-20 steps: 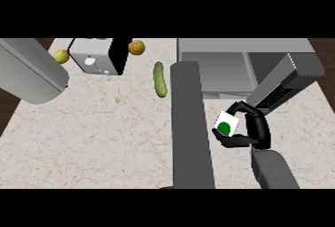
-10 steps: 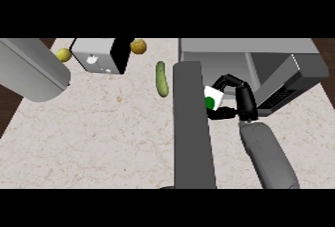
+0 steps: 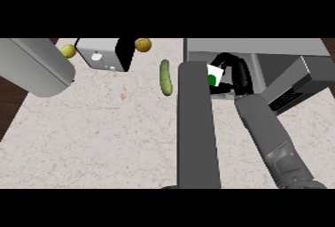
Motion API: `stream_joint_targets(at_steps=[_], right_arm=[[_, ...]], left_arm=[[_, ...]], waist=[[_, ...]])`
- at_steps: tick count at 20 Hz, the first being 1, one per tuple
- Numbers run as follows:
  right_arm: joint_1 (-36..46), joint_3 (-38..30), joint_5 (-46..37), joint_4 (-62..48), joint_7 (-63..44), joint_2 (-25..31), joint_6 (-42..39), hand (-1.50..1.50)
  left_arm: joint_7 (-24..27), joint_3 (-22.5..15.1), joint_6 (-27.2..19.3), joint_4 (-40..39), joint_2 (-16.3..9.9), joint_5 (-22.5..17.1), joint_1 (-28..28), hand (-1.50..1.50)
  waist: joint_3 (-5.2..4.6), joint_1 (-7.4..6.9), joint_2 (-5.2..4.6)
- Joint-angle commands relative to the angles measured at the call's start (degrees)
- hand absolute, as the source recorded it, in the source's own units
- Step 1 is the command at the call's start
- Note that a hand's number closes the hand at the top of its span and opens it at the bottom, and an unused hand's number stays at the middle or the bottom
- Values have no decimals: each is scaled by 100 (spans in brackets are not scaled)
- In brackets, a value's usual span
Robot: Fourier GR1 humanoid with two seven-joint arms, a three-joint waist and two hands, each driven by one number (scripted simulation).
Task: Pick up the milk, place it into the microwave and close the microwave
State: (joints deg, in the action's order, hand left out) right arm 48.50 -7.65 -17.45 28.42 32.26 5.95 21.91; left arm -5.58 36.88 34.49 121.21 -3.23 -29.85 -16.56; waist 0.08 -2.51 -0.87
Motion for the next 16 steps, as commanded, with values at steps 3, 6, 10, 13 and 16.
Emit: stream_joint_targets(at_steps=[3,6,10,13,16], right_arm=[[814,-335,-80,-1109,119,56,707,150],[868,-423,-125,-1351,218,475,769,150],[983,-424,-293,-1465,325,488,1638,150],[1013,-319,-496,-1612,496,716,1889,150],[1074,-281,-594,-1808,488,665,2147,150]], left_arm=[[17,-54,99,-307,-179,14,238,-150],[-32,-26,5,-143,-212,-63,290,-150],[-61,-3,-21,-335,-342,-174,462,-150],[-27,-158,74,-232,-203,33,367,-150],[-17,-286,85,-316,-203,115,528,-150]], waist=[[2,-145,-69],[7,-209,-107],[8,-321,-167],[12,-415,-208],[15,-446,-244]])
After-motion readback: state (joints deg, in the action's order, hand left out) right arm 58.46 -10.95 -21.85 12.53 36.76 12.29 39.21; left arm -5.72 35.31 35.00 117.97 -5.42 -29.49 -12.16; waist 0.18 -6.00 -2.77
